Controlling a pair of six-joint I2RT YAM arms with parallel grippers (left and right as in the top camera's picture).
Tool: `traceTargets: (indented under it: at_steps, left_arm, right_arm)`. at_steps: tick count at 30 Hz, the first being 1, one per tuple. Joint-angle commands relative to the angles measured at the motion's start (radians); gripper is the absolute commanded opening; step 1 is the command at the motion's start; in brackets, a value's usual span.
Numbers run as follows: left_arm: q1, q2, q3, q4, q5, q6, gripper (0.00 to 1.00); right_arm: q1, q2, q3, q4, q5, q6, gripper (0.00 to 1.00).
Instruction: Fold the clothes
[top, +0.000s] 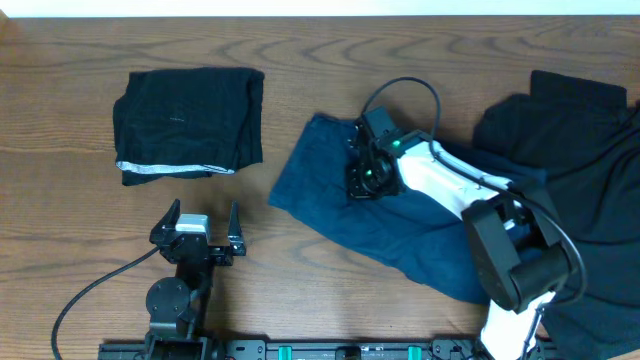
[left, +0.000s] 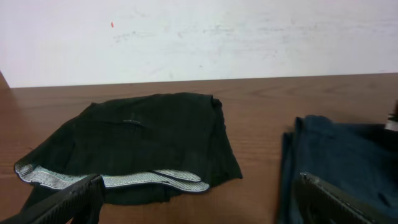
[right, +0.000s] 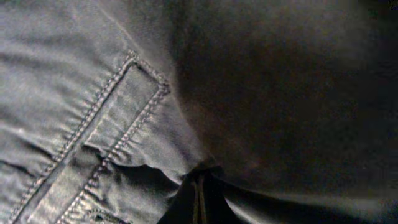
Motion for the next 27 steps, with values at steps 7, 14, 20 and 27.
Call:
traceTargets:
  at_steps: [7,14,20,27]
  left_arm:
    - [-0.005,-0.006,-0.016,-0.037,-0.012,0.01,0.98]
    - [-0.005,-0.006,-0.016,-0.037,-0.012,0.01,0.98]
    - [-0.005,-0.006,-0.016,-0.037,-0.012,0.01,0.98]
    - [-0.005,-0.005,-0.016,-0.037,-0.012,0.01,0.98]
  right_arm:
    - [0.118,0.08,0.091,-0.076,-0.06,-0.201,0.01]
    - [0.046,0.057,0.32,-0.368,-0.058,-0.313,0.02]
    - [-0.093,-0.027,0.399,-0.587,0.073,-0.33,0.02]
    - [-0.311,-0.051,0.387,-0.717,0.194,-0.33,0.01]
